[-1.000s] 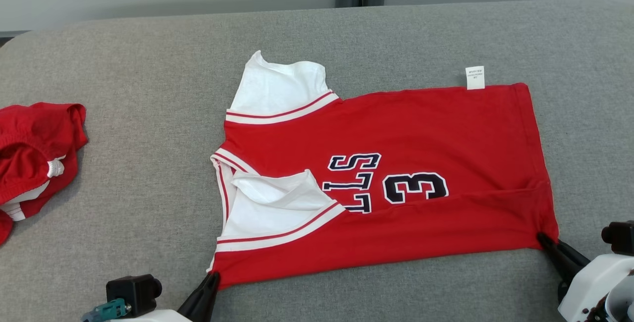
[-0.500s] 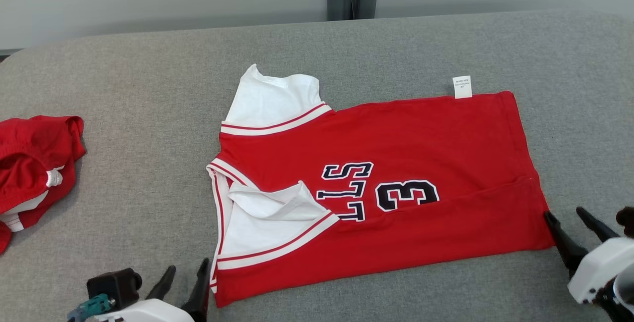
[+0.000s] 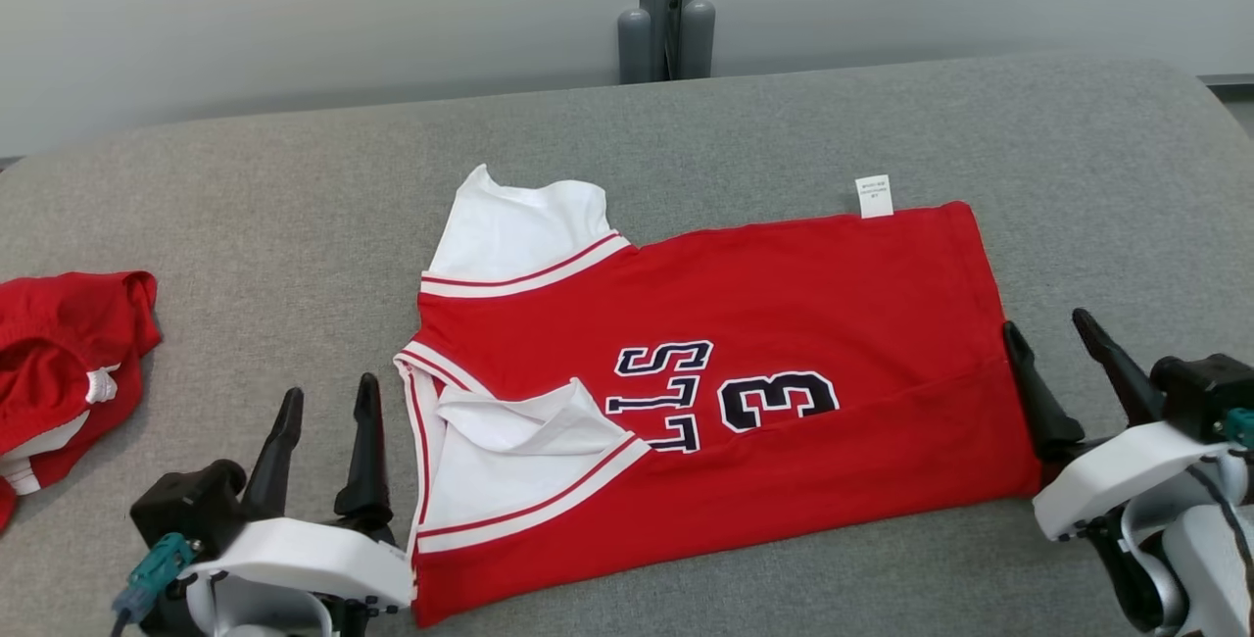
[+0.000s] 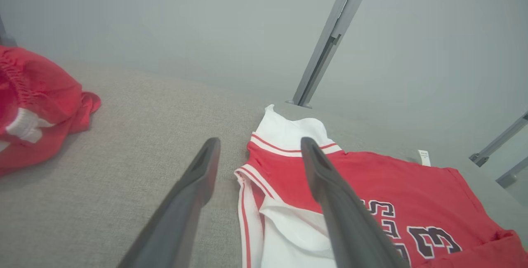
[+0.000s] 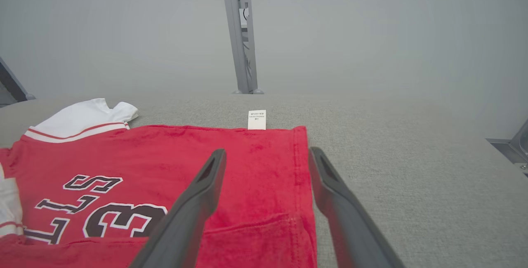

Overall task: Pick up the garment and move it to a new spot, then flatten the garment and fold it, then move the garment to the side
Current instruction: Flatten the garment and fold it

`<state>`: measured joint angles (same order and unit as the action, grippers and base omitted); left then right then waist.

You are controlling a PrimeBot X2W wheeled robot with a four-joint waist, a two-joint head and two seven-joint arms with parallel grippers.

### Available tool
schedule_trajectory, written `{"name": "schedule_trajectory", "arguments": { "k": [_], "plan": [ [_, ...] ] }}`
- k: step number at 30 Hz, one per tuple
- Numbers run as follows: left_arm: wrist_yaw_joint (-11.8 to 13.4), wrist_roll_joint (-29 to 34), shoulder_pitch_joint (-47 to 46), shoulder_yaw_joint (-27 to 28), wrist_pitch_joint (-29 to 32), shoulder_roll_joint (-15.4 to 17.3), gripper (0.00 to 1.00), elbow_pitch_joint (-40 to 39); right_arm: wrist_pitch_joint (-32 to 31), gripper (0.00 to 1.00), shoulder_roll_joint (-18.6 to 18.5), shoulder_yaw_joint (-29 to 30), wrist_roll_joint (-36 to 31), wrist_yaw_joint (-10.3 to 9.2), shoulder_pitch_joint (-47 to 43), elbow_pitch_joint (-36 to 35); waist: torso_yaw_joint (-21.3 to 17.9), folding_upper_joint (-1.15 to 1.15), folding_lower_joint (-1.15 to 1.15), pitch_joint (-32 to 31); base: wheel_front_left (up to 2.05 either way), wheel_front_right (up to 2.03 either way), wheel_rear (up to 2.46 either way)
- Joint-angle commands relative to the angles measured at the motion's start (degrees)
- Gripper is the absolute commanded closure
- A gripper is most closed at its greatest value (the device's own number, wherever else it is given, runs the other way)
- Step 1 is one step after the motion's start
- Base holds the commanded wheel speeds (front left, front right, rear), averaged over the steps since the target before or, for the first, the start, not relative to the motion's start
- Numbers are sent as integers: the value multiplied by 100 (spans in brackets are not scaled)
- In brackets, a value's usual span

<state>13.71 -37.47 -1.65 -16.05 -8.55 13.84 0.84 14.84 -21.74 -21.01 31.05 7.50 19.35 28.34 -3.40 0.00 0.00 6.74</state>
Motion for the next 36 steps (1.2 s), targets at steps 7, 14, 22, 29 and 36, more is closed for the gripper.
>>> {"name": "schedule_trajectory", "arguments": {
  "k": [7, 14, 22, 29, 36],
  "plan": [
    [-278, 252, -826, -283, -99, -77, 0, 744, 38, 0, 327, 235, -480, 1, -307, -243, -84, 0, 0, -19, 0, 0, 0],
    [-487, 526, -2343, -569, 332, -114, 0, 1798, 38, 0, 418, 148, -552, 1, -70, -342, -280, 0, 0, 403, 0, 0, 0],
    [-476, 903, -4472, -882, 996, -339, 0, 3657, 40, 0, 442, 43, -559, 1, 393, -402, -535, 0, 0, 1291, 0, 0, 0],
    [-503, 1169, -5627, -1154, 1526, -439, 0, 4798, 39, 0, 438, -5, -569, 1, 606, -407, -641, 0, 0, 1714, 0, 0, 0],
    [-629, 1397, -6579, -1438, 2082, -450, 0, 5809, 39, 0, 460, -92, -558, 1, 794, -440, -724, 0, 0, 2056, 0, 0, 0]
  ]
}}
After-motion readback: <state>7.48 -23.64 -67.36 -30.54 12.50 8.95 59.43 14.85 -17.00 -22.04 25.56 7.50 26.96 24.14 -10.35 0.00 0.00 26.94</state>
